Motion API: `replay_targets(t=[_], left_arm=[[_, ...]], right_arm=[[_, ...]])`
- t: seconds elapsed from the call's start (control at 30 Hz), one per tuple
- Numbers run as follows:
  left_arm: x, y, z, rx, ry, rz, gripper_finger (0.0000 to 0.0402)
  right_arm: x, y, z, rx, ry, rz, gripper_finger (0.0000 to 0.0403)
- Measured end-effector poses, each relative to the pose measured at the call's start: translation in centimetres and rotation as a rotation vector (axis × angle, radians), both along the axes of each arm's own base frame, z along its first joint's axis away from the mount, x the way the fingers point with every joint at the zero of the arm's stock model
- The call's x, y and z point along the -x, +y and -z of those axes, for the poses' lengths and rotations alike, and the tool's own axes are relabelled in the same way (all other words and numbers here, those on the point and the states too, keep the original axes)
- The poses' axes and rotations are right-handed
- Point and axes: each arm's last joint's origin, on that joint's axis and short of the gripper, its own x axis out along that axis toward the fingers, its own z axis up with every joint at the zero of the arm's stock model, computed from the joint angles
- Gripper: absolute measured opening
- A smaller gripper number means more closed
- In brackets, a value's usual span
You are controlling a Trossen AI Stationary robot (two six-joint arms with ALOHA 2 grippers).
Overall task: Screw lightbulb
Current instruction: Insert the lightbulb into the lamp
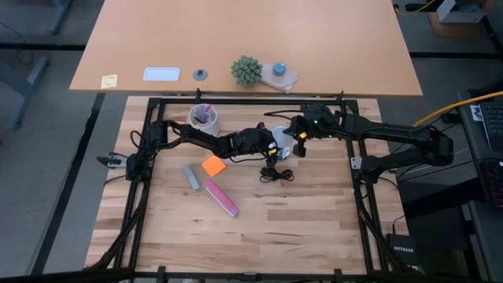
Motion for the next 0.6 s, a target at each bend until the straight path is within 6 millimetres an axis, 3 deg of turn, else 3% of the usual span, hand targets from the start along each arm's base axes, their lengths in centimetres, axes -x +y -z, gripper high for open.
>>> replay_targets(t=[0.6], left_arm=[[-0.01, -0.28, -0.10, -0.058, 0.014, -0.037, 0.0153]], right_arm=[[-0.01, 0.02, 0.04, -0.005, -0.001, -0.005, 0.0002]])
